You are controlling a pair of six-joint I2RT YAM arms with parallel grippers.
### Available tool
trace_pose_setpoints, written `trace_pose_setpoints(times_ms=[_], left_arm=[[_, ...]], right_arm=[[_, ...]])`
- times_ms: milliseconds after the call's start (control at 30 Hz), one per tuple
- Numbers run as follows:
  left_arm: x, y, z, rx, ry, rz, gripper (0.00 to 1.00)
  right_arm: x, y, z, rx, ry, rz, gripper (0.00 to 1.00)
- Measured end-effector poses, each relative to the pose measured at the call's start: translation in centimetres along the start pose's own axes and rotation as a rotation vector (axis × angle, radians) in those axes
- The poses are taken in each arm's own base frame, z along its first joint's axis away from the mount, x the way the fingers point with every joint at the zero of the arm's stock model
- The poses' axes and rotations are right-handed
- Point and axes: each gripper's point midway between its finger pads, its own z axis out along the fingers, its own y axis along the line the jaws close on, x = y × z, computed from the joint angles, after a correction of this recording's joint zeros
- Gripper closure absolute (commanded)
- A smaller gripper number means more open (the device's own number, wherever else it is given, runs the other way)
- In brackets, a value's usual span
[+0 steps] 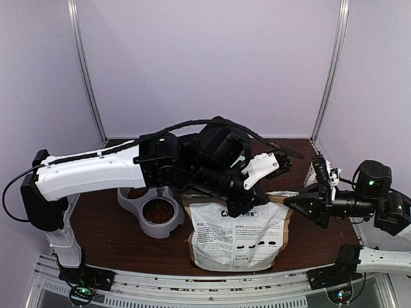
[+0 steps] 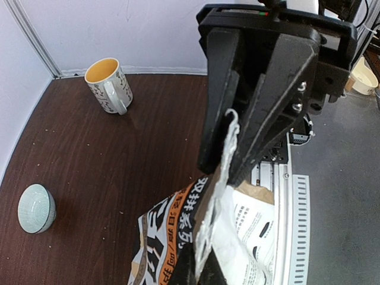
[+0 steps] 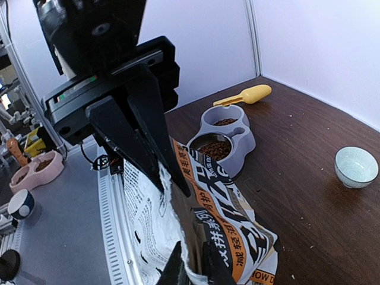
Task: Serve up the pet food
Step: Press the seal on the pet food bag.
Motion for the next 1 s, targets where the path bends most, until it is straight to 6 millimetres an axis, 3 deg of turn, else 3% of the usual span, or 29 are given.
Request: trace_pose_setpoints(times_ms=[200,267,400,633,867,1000], left_arm=[[0.0,0.1,0.0,-0.001,-0.001,-0.002,0.98],[0.0,0.0,0.0,0.005,-0.002,-0.002,0.8],[-0.3,0.0,-0.1,0.019,-0.013,-0.004,0.68],[-2.2,-0.3,0.0,0.065,-0.058,-0.005,0.68],[-2.5,-1.0,0.9,0.112,-0.06,-0.003,0.76],[-1.9,-1.3,1.7,0.131,-0.042,-0.006,0.92]], right_arm=[[0.1,0.2,0.0,-0.009,0.004,-0.002,1.0],[0.1,0.2,0.0,-0.009,0.003,-0.002,1.0],[0.1,0.2,-0.1,-0.011,0.004,-0.002,1.0],[0.1,0.3,-0.1,-0.016,0.004,-0.003,1.0],[0.1,0.4,-0.1,-0.023,0.005,-0.006,1.0],[0.2,0.5,-0.1,-0.029,0.007,-0.006,1.0]])
